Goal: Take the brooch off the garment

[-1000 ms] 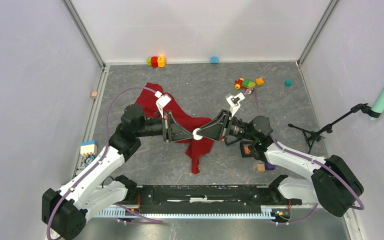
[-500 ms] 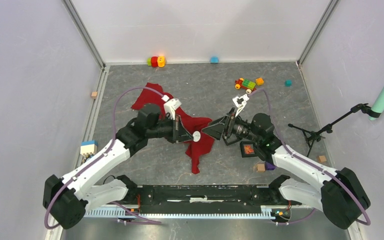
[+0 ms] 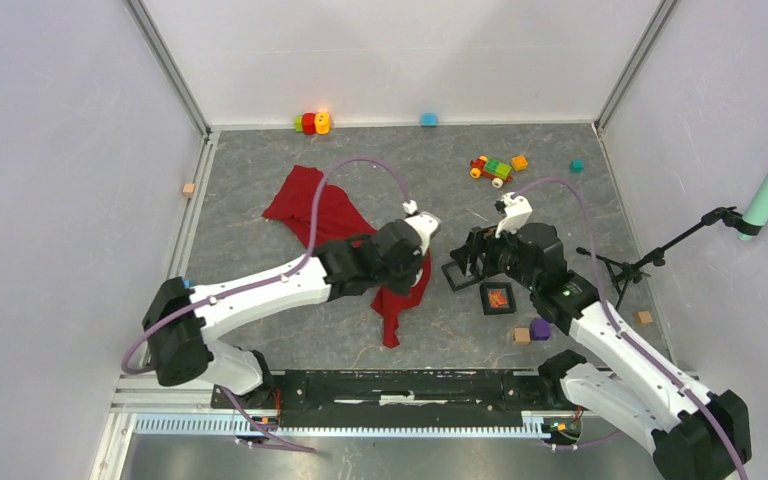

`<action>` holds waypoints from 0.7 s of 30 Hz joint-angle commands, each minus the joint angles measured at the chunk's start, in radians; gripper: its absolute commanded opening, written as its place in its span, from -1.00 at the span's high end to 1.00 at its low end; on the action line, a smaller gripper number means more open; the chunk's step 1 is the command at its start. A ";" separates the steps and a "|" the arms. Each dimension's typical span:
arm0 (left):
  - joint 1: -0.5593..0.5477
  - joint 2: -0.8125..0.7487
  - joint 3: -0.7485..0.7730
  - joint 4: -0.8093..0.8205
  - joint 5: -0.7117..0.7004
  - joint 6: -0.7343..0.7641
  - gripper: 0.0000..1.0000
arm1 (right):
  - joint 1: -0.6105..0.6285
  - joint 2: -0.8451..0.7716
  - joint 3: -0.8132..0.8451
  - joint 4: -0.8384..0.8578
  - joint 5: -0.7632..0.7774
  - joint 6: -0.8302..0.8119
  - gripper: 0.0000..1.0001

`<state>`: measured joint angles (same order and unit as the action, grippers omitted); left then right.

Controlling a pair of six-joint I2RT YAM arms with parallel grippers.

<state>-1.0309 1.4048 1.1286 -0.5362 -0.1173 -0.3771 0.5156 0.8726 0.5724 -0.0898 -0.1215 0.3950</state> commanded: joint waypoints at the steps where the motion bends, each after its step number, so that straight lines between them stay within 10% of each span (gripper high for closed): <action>1: -0.076 0.101 0.094 0.081 -0.191 0.157 0.95 | -0.048 -0.064 0.073 -0.175 0.202 -0.111 -0.53; 21: -0.117 0.394 0.144 0.426 -0.234 0.376 0.95 | -0.097 -0.301 0.100 -0.259 0.498 -0.195 -0.45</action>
<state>-1.1347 1.7615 1.2118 -0.1986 -0.3500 -0.0486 0.4206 0.5949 0.6411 -0.3553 0.3275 0.2314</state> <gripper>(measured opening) 0.029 0.726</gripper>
